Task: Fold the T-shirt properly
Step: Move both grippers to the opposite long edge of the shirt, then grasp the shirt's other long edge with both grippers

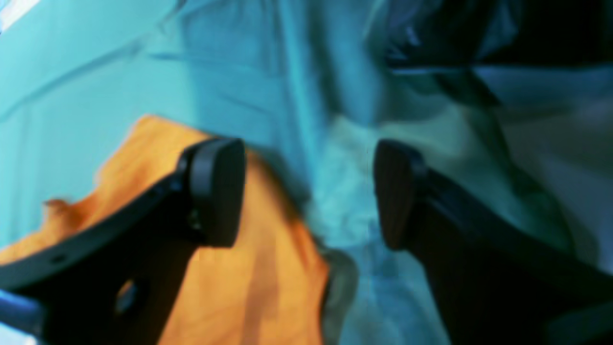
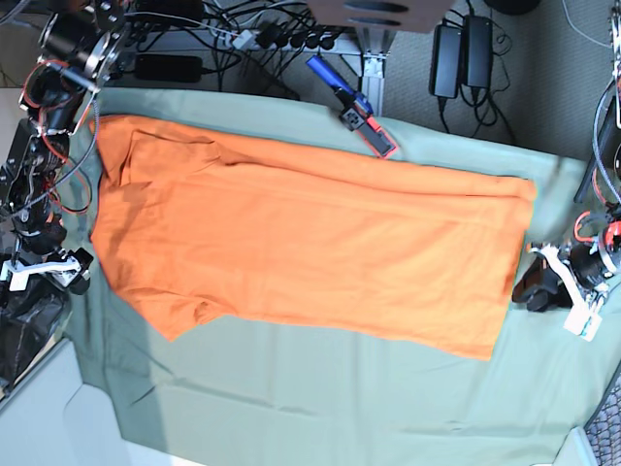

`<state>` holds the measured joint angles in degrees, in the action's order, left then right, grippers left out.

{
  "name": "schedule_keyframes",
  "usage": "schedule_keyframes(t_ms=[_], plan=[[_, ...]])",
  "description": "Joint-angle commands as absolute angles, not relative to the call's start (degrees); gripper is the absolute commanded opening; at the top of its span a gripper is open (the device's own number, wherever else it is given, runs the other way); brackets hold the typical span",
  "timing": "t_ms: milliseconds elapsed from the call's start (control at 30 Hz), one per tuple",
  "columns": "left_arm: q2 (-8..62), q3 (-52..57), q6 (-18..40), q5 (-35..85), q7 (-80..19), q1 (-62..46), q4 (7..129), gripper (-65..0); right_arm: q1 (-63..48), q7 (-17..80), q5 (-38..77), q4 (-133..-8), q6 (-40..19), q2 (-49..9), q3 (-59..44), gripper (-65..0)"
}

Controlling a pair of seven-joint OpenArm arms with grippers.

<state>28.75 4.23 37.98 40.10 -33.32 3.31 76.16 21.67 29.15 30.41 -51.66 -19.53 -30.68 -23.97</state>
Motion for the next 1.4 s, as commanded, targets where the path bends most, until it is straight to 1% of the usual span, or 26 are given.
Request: schedule_keyframes(t_ms=[0,67,133,267,433,633,800,1067,1167,1367], plan=[[29.7,4.6,38.0,41.5,-31.9,4.8,75.4,-37.9,23.9,27.9,30.6,-50.6,-22.8,-32.1,-23.2,-23.5],[29.7,4.6,36.8,42.3,-31.3,6.2,72.3,-37.9,25.2,27.8,30.2,-47.4,-24.2,-32.0,-20.4,-23.5],[29.7,4.6,36.0,42.6,-31.1,7.7,69.1,-37.9,26.0,27.8,30.1,-45.4,-24.3,-31.9,-17.1,-23.5],[29.6,4.6,35.6,43.3,-31.0,11.8,63.5,-37.9,26.5,27.5,29.9,-44.8,-24.3,-31.4,-12.6,-23.5],[29.4,3.0,35.6,45.1,-30.8,18.2,55.0,-37.9,26.2,27.4,29.6,-44.8,-24.3,-31.1,-12.1,-23.5],[28.1,0.6,35.7,45.5,-28.6,23.1,46.9,-37.9,26.0,28.9,31.5,-44.8,-24.3,-30.9,-12.1,-23.5],[24.7,-1.9,35.7,43.1,-28.4,25.7,45.5,-37.9,26.0,29.5,31.5,-44.8,-24.3,-30.6,-12.1,-23.5],[20.6,-2.4,35.7,40.6,-28.0,25.7,45.5,-37.9,26.0,30.0,31.5,-44.8,-24.3,-30.6,-12.1,-23.5],[19.5,-2.4,35.7,38.5,-27.6,25.7,45.5,-37.9,26.0,30.0,31.5,-44.8,-24.3,-30.6,-12.1,-23.5],[19.0,-2.4,35.7,40.0,-27.7,25.9,45.5,-38.0,26.0,30.0,32.6,-44.8,-24.3,-30.6,-12.1,-23.5]])
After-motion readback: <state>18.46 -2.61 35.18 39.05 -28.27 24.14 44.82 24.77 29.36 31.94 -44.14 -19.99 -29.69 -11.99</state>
